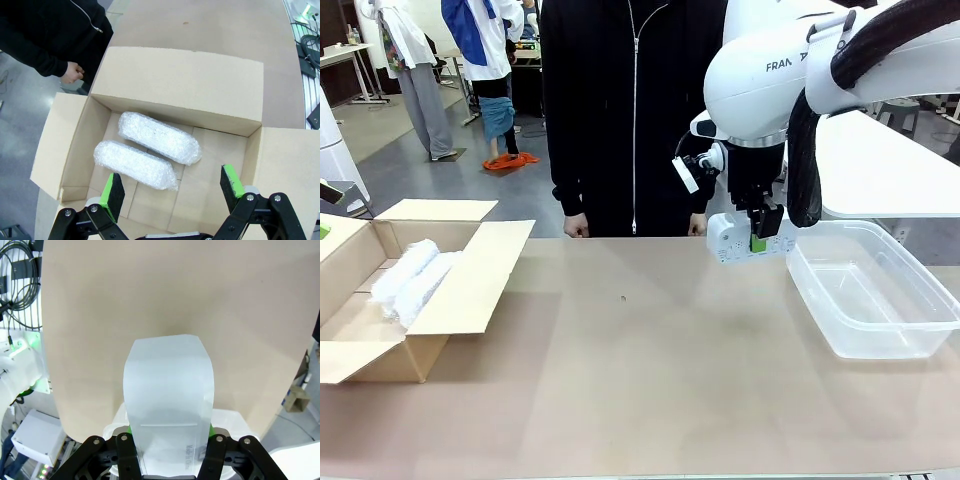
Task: Separate and place wrapped and unwrapped clocks.
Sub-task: If the picked Digital clock is wrapped, place it in the Package Box ; if not, place it in the Organizing box.
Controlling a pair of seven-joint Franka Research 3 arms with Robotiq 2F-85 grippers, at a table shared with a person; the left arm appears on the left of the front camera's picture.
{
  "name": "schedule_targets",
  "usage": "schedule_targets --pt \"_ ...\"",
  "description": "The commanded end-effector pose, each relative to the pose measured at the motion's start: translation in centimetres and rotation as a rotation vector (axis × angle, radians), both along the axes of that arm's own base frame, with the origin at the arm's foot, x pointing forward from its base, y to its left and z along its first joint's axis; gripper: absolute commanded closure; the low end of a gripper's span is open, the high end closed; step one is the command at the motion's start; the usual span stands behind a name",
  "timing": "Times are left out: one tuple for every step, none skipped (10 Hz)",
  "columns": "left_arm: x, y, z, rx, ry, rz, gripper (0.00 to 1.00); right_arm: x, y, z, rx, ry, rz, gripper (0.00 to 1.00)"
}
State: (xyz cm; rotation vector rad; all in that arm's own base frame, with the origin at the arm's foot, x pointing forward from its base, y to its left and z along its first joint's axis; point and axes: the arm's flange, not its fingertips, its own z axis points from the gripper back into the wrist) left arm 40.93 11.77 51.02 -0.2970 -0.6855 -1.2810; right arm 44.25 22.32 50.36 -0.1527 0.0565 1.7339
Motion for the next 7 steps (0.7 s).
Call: schedule_targets --pt "0.12 0.16 -0.11 -0.012 -0.014 -0.009 0.0 -0.04 -0.25 -0.05 0.001 0.0 0.0 1.0" --pt "0.12 0.16 -0.11 -0.012 -0.014 -0.009 0.0 -0.04 -0.25 -0.05 0.001 0.0 0.0 1.0" --pt "0.12 0.16 -0.11 -0.012 -0.014 -0.009 0.0 -0.04 -0.25 -0.05 0.001 0.0 0.0 1.0" --pt "0.12 0.16 -0.11 -0.012 -0.014 -0.009 0.0 -0.04 -0.25 -0.05 0.001 0.0 0.0 1.0" --pt "0.12 0.16 -0.11 -0.012 -0.014 -0.009 0.0 -0.04 -0.25 -0.05 0.001 0.0 0.0 1.0" --pt "0.12 0.16 -0.11 -0.012 -0.014 -0.009 0.0 -0.04 -0.25 -0.05 0.001 0.0 0.0 1.0" --pt "0.12 0.16 -0.11 -0.012 -0.014 -0.009 0.0 -0.04 -0.25 -0.05 0.001 0.0 0.0 1.0"
